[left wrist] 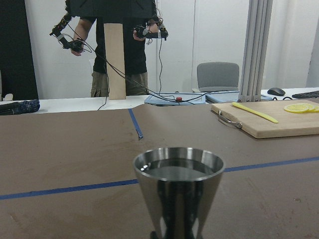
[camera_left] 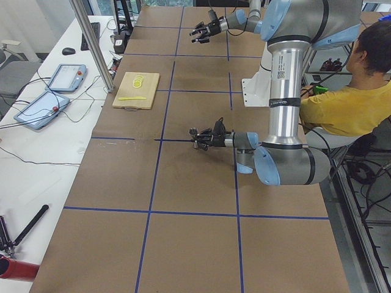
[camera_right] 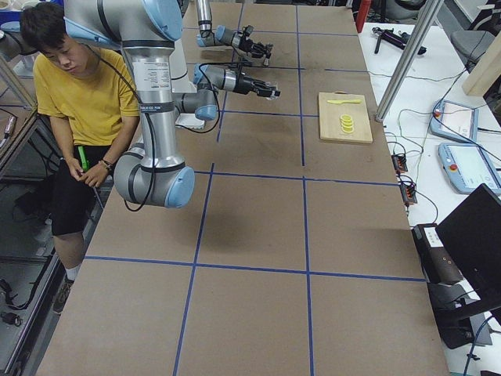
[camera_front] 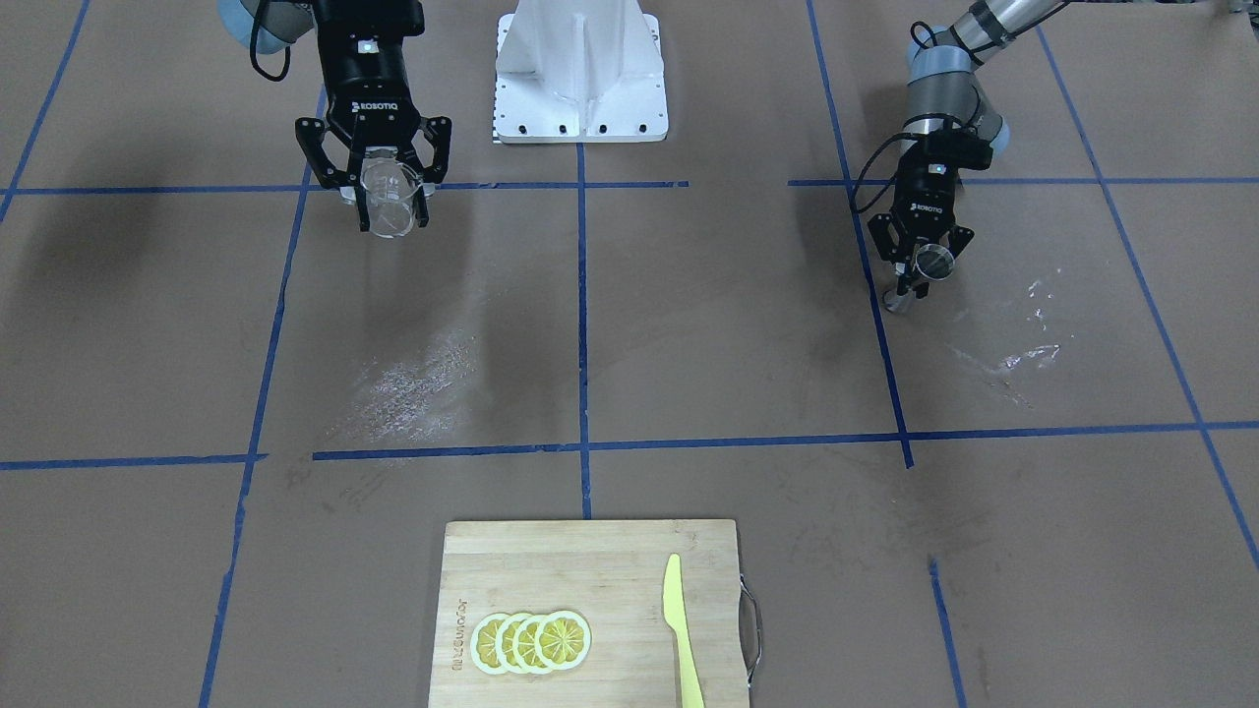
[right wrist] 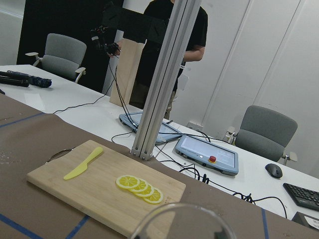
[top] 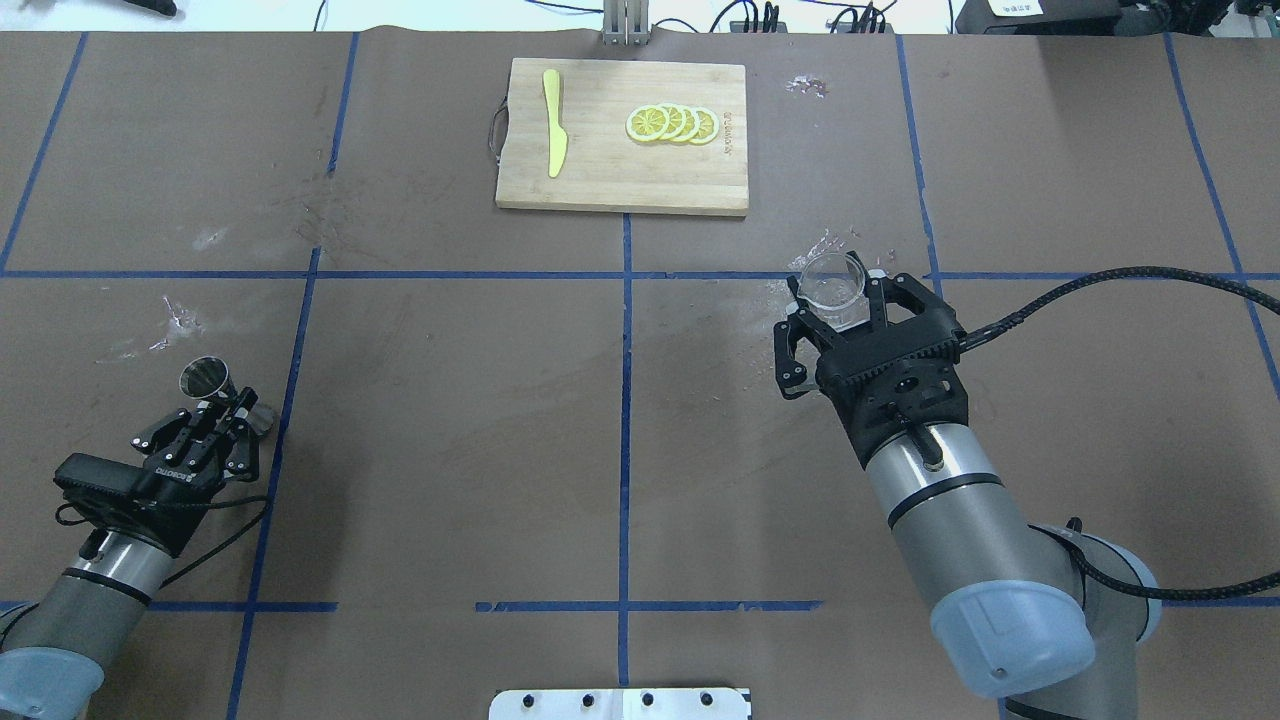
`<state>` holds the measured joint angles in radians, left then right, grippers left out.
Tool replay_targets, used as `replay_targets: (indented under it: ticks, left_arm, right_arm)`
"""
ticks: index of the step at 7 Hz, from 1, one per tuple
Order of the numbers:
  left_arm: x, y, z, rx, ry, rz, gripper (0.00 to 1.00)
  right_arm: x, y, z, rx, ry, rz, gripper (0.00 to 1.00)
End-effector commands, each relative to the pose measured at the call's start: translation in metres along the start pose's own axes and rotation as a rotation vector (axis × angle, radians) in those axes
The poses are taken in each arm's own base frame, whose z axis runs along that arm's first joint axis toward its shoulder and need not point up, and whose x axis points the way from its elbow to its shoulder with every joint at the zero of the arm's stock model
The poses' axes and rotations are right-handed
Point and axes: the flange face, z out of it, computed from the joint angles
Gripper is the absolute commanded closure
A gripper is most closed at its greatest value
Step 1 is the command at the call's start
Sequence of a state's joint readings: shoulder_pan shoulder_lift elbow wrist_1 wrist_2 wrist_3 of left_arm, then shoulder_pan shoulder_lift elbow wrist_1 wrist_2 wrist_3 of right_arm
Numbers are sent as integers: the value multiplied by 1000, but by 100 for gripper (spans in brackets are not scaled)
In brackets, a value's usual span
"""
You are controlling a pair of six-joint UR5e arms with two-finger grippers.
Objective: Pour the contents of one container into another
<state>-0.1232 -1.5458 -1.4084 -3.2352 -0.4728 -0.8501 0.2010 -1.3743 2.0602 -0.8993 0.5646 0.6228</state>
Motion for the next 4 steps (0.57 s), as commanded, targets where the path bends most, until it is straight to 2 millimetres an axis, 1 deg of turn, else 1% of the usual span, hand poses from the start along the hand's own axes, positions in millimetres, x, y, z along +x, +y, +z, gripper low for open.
replay_targets:
  ticks: [1, 4]
  left_arm:
    - [2, 1, 1, 0, 1, -1, 98]
    - [1, 4, 0, -3, 1, 4, 92]
  right_arm:
    - [0, 0, 0, -1, 0, -1, 100]
    - [0, 1, 0, -1, 1, -2, 100]
